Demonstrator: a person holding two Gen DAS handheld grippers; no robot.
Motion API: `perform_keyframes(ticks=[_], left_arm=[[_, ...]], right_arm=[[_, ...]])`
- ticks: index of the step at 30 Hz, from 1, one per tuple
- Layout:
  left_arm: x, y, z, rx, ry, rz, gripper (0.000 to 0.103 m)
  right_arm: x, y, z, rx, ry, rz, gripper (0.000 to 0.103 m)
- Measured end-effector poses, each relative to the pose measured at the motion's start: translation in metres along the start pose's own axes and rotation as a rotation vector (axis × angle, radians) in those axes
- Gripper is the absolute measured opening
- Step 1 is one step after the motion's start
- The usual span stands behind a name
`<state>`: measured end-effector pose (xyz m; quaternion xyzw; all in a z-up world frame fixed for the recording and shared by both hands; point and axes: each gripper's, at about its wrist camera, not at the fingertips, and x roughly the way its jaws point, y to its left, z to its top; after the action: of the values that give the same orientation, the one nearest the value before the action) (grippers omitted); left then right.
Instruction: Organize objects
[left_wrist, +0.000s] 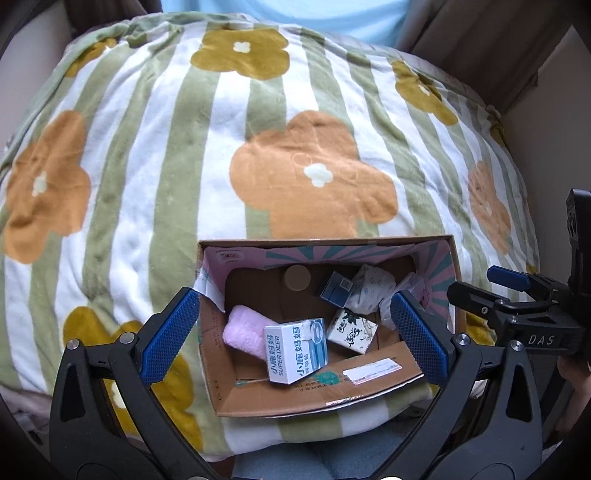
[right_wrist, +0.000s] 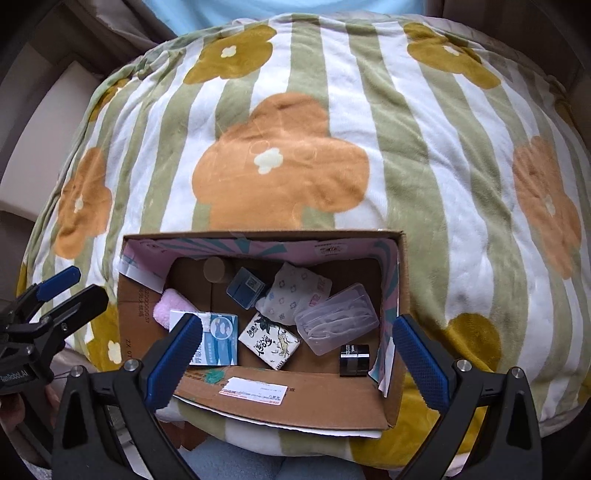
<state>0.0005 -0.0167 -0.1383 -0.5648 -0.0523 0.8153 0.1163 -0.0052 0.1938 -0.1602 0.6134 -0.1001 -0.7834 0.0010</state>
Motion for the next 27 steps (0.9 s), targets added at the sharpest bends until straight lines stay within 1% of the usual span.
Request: perform_keyframes(ticks=[6,11,15,18,27], left_arm=[[-0.047,-0.001,0.011,0.011,-0.082,0.033,0.103],[-0.070,-0.003,0.010,0.018,-0.132,0.060,0.103],[-0.075,-0.002,0.009,0.014,-0.145,0.052,0.103],[-0.076,-0.003,0.011,0.024,-0.145,0.064,0.103],[-0.073,-0.005,0.021,0.018,-0.151,0.061,0.103]], right_arm=[[-0.046,0.007,0.010,0.014,-0.092,-0.026,0.103],[-0.073,0.023,0.006,-0.018,-0.163,-0.056,0.103],[-0.081,0.027,0.007,-0.007,-0.192,-0.046,0.103],[-0.081,0.031,0.010,-0.019,-0.198,-0.057,0.103],[-0.084,0.029,0.017,-0.003,-0.214,-0.061,0.103]])
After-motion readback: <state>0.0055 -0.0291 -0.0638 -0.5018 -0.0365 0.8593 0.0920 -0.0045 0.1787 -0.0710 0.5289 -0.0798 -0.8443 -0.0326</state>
